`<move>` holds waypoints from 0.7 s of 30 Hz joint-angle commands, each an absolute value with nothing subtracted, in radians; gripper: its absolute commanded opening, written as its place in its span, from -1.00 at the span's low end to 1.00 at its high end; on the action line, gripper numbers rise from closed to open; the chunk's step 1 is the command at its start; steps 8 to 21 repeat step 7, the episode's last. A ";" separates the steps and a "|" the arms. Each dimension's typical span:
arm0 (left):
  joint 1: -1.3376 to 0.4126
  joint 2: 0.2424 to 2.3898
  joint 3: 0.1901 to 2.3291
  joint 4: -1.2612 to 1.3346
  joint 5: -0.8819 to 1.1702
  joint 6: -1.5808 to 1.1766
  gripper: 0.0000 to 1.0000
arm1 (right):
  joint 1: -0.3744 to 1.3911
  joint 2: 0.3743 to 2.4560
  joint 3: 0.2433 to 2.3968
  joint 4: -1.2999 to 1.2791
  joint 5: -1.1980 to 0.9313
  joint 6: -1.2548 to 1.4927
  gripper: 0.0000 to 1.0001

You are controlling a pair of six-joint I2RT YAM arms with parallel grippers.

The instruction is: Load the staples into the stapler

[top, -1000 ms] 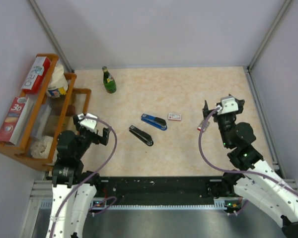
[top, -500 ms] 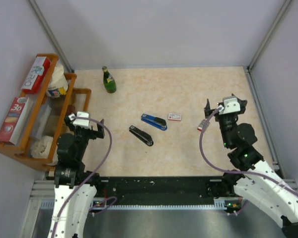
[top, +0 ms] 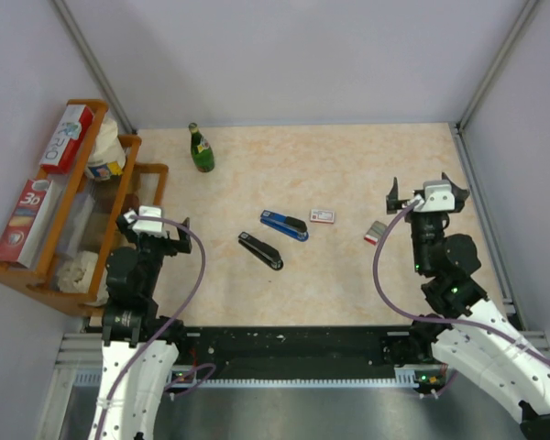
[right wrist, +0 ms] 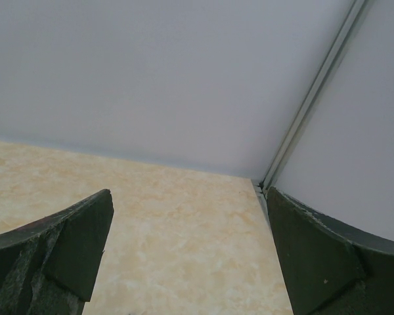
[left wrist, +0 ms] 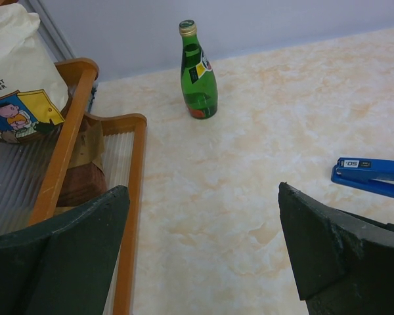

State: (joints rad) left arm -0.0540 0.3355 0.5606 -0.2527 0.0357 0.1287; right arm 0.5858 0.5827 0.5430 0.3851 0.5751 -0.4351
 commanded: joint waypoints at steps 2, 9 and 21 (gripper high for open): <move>-0.051 0.325 0.551 -0.192 0.037 0.117 0.97 | 0.578 0.572 0.537 0.446 0.580 -0.446 0.96; -0.049 0.327 0.549 -0.198 0.051 0.118 0.97 | 0.580 0.578 0.534 0.446 0.575 -0.448 0.98; -0.049 0.327 0.549 -0.198 0.051 0.118 0.97 | 0.580 0.578 0.534 0.446 0.575 -0.448 0.98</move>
